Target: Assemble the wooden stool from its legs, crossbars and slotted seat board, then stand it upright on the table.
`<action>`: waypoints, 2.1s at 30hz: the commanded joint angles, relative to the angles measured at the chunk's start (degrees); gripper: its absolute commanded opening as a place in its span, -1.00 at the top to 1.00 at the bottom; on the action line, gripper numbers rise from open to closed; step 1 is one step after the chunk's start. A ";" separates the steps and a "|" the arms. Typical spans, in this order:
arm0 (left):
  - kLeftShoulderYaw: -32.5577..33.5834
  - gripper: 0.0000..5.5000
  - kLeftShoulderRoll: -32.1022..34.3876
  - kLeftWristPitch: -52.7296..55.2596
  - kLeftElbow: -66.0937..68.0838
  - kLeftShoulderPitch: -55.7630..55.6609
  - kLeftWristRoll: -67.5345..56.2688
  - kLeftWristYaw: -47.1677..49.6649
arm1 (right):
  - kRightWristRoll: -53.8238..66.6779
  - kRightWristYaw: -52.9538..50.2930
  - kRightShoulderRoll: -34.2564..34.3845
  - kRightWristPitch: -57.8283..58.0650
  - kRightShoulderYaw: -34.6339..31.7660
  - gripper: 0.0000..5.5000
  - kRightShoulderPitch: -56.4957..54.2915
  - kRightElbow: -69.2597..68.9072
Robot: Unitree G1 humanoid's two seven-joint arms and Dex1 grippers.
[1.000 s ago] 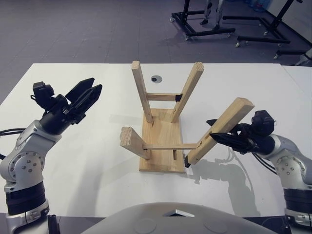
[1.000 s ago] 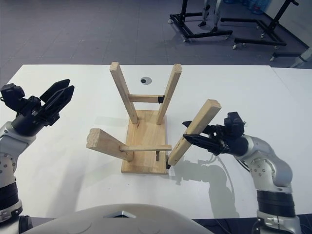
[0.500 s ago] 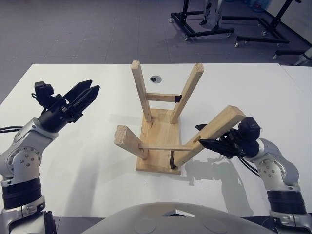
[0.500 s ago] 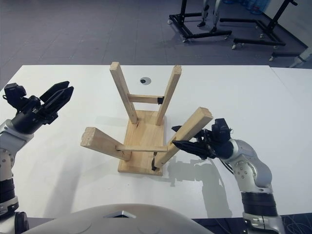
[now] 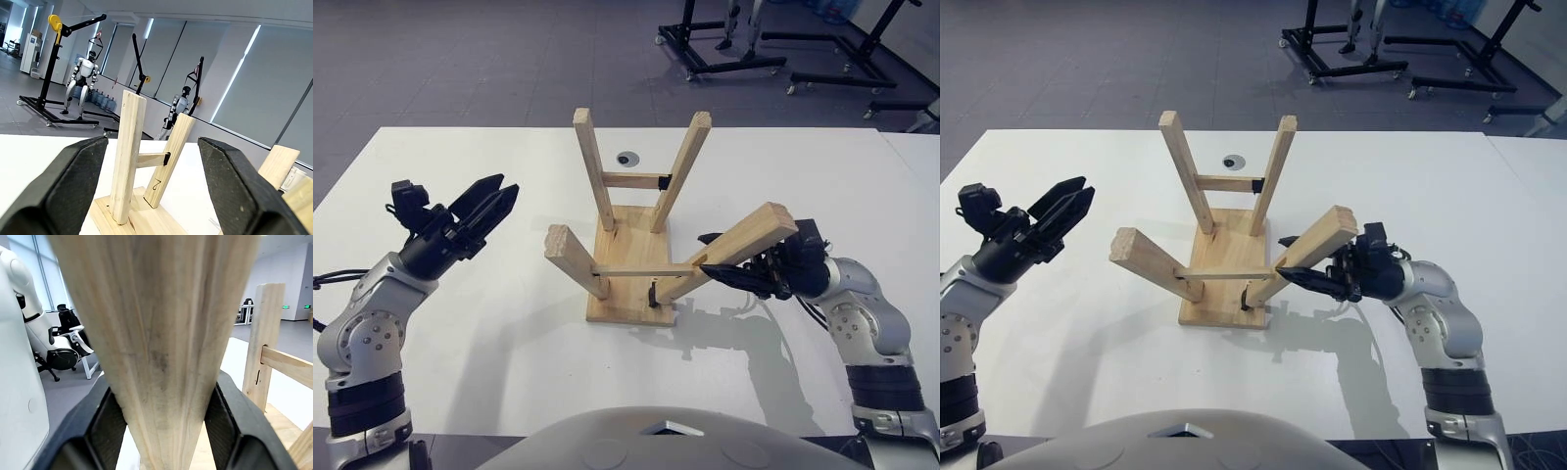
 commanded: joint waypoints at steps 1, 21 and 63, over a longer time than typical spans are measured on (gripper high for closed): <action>-0.53 -0.22 0.11 -0.23 -0.68 0.01 0.84 0.15 | -2.34 0.34 -2.40 -1.36 0.09 0.25 -1.18 -0.62; -3.34 -0.22 -0.87 -0.99 -0.71 0.06 2.57 -1.21 | -6.51 5.72 -4.02 -8.32 1.78 0.25 -5.54 5.03; -5.64 -0.22 -1.97 -2.51 -0.21 1.03 5.60 -2.56 | -9.99 3.09 -1.81 -14.08 5.57 0.25 -6.99 6.12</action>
